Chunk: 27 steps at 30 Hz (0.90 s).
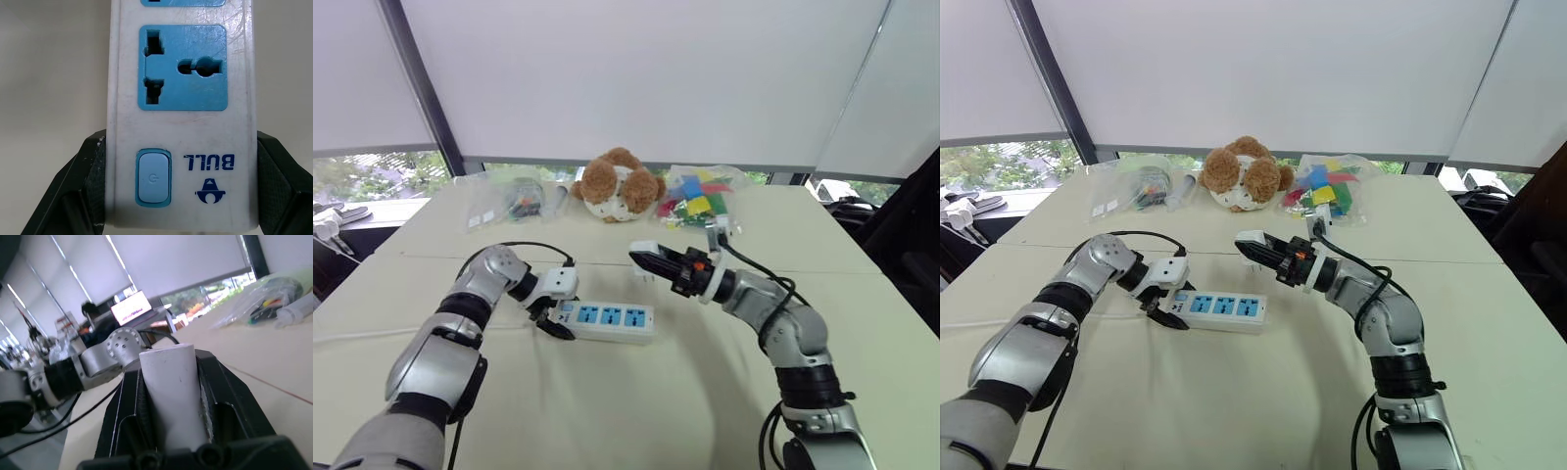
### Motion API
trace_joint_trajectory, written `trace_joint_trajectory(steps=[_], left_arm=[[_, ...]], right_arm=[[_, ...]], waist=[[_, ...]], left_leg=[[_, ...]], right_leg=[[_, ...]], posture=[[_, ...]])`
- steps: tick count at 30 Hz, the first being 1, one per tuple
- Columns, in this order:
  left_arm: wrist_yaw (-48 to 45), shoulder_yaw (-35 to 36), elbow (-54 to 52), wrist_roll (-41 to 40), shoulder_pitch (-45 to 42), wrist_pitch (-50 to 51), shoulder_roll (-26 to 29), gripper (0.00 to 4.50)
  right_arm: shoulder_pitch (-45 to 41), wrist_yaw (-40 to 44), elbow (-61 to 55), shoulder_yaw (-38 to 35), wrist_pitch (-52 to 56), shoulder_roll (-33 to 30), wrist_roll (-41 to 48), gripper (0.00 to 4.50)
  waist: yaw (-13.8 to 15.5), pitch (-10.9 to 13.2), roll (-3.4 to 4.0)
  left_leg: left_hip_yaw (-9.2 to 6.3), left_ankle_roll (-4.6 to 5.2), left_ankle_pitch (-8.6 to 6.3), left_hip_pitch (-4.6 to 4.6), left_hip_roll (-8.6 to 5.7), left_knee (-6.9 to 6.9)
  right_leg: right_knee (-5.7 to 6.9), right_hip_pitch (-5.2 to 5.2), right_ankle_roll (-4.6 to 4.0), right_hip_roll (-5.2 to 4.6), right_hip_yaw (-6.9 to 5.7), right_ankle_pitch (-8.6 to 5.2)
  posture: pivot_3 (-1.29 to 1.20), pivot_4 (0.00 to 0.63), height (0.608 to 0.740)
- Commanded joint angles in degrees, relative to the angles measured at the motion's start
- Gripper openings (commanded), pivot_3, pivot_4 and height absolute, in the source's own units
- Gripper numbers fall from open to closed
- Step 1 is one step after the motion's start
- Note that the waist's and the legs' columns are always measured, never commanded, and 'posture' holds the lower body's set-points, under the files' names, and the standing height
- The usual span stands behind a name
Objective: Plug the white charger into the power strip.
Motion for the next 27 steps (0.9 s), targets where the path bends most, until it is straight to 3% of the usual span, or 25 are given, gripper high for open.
trace_joint_trajectory(steps=[1,10,27], left_arm=[[-1.35,0.52,0.06,-0.28,-2.62,-0.02,0.44,3.04],[-2.33,-0.13,1.34,0.84,-4.03,-1.47,0.19,3.04],[-2.71,-1.15,2.40,2.59,-4.56,-3.71,0.69,3.04]], right_arm=[[-1.85,0.51,2.76,1.82,-5.09,3.59,-1.14,0.78],[-2.95,2.23,13.94,6.21,-16.13,10.78,-6.61,0.78],[0.97,2.91,20.53,7.23,-24.02,12.89,-11.18,0.78]], waist=[[-0.08,0.00,0.00],[-0.09,0.01,0.02],[-0.30,0.02,0.03]], left_leg=[[-0.01,0.00,0.00,0.00,0.00,-0.03],[-0.07,-0.04,0.02,-0.05,0.01,-0.02],[-0.11,-0.06,0.03,-0.05,0.02,-0.03]], right_leg=[[0.00,-0.01,0.00,0.00,-0.01,0.00],[-0.01,0.00,0.00,-0.03,-0.09,0.00],[0.00,-0.01,0.00,-0.01,-0.11,0.00]], posture=[[0.00,0.150,0.739],[0.00,0.150,0.739],[0.00,0.150,0.739]])
